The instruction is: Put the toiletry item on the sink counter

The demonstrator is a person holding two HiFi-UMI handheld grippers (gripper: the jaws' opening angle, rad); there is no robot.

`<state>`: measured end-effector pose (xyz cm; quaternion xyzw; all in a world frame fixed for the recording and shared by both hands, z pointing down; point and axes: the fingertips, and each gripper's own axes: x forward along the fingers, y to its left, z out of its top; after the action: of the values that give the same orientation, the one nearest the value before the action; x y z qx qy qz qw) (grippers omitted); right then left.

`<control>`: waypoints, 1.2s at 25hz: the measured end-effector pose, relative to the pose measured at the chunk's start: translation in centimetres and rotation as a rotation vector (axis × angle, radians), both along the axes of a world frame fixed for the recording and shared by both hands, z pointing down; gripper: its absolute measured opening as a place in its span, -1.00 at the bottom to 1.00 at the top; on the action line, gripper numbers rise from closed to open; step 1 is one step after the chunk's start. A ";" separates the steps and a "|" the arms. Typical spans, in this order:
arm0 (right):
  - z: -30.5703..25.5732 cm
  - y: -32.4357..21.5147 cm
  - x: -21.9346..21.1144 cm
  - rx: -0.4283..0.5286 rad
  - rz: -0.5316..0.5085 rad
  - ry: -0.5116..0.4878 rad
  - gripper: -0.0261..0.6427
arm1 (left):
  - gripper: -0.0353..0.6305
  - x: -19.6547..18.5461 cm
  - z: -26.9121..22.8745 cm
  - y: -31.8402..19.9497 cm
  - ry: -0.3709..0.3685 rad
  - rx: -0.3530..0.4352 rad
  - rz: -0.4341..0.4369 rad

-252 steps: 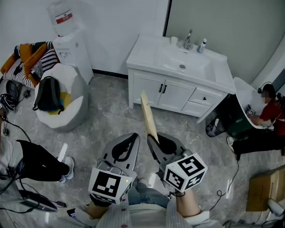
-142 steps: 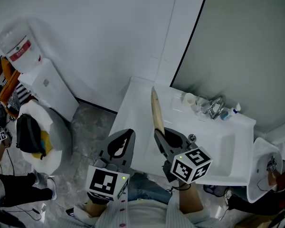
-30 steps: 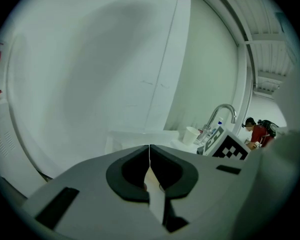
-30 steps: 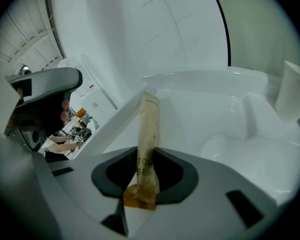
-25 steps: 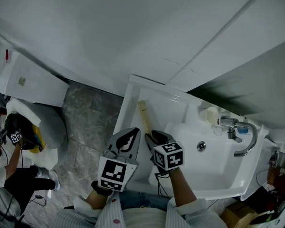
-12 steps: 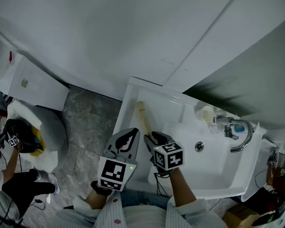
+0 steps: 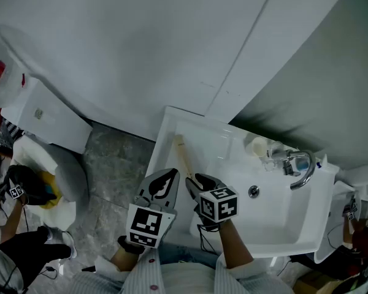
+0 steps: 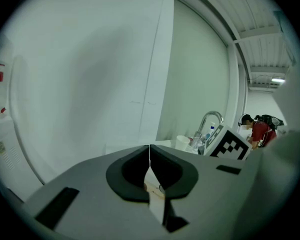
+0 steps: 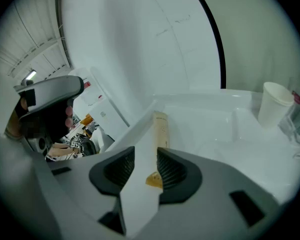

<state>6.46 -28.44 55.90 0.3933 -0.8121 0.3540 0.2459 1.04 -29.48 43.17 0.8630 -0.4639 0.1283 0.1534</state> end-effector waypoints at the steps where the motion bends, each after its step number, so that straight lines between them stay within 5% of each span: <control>1: -0.4 0.2 0.0 0.007 0.001 -0.004 -0.52 | -0.84 0.0 -0.3 0.2 -0.001 0.006 -0.002; 15: -8.1 2.4 -0.4 0.137 0.015 -0.151 -0.52 | -0.84 0.4 -4.9 4.1 -0.009 0.117 -0.011; 30: -21.6 4.5 1.7 0.433 0.062 -0.298 -0.65 | -0.84 2.9 -10.8 7.1 0.080 0.210 0.097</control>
<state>8.16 -23.98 34.31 0.4052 -0.8837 0.2332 0.0227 3.97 -22.39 32.39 0.9002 -0.4260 0.0518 0.0740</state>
